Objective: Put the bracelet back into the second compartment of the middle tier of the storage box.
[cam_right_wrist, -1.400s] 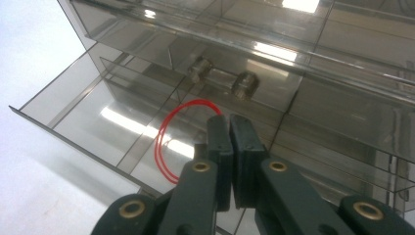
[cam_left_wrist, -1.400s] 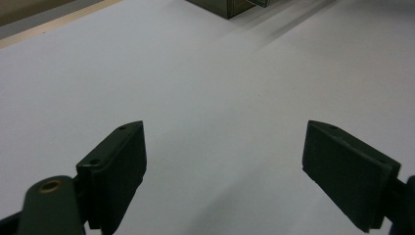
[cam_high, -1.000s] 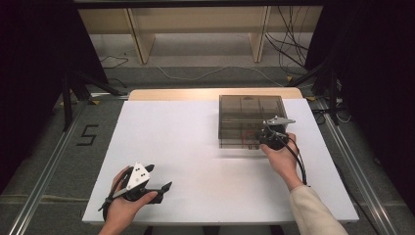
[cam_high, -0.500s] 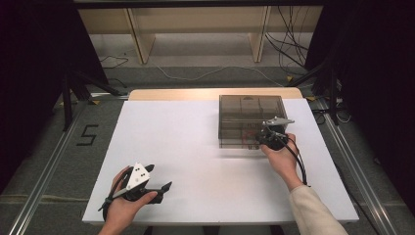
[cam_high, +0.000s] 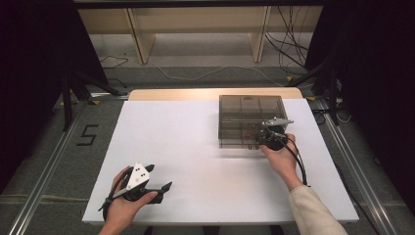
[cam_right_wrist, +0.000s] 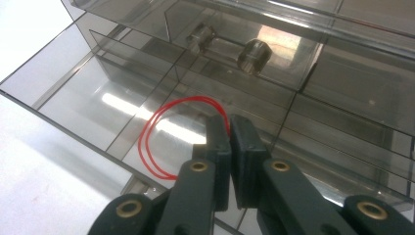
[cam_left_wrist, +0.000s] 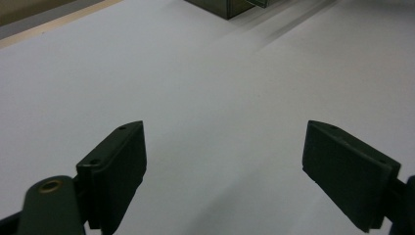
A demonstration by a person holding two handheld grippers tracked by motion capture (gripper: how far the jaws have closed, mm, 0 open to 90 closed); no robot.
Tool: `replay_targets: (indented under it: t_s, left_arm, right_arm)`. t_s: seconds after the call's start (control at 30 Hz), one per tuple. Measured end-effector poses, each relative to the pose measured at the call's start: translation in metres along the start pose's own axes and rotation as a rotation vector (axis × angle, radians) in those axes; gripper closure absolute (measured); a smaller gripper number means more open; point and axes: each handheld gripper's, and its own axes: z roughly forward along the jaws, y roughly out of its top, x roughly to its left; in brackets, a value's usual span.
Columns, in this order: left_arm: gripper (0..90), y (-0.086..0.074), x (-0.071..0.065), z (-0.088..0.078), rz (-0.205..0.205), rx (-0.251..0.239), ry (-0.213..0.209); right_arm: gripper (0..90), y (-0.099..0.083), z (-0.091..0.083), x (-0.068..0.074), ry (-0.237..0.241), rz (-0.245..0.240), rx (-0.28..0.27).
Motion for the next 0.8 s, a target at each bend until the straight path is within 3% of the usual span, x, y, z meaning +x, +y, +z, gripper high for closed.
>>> replay_targets:
  t_s: [0.47, 0.8]
  left_arm:
    - [16.5, 0.0, 0.0, 0.0, 0.0, 0.0, 0.001]
    - [16.5, 0.0, 0.0, -0.001, -0.003, -0.001, 0.001]
  right_arm:
    - [81.0, 0.0, 0.0, -0.001, -0.003, 0.023, -0.017]
    - [71.9, 0.001, -0.011, -0.003, 0.005, 0.037, -0.048]
